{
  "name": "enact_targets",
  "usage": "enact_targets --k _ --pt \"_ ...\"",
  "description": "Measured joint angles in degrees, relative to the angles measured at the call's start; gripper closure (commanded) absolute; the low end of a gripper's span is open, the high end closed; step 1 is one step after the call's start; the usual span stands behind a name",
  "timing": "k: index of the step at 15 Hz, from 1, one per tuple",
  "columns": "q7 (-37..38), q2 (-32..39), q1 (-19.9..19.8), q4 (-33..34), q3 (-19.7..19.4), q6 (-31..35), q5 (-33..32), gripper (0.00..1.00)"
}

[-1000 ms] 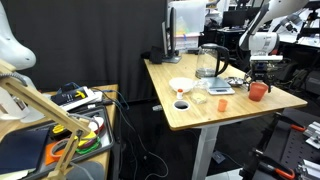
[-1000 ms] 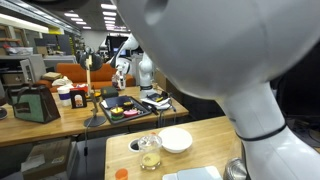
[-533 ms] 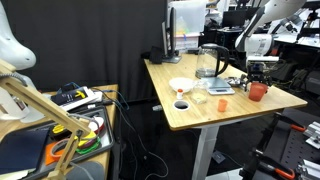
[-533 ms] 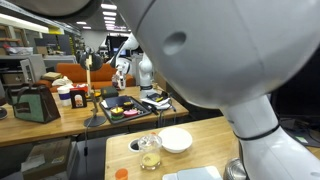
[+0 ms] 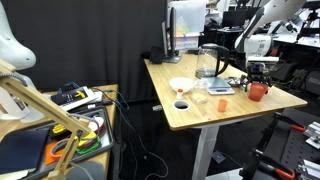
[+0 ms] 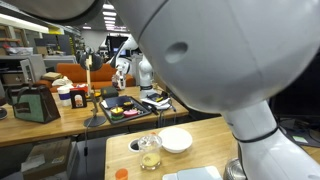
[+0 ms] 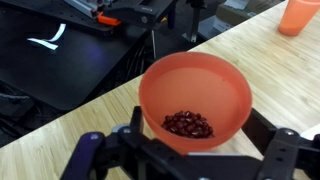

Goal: Pour the contents in the red cup into the white bowl on the left

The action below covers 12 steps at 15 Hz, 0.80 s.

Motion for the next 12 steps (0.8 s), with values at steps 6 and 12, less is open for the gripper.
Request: enact_targets --k 6,12 --pt "-1.6 0.4 -0.3 0.2 -0.1 -1.0 0.0 0.47" --pt "-2.0 0.7 -0.6 0.4 -0.1 -1.7 0.0 0.53"
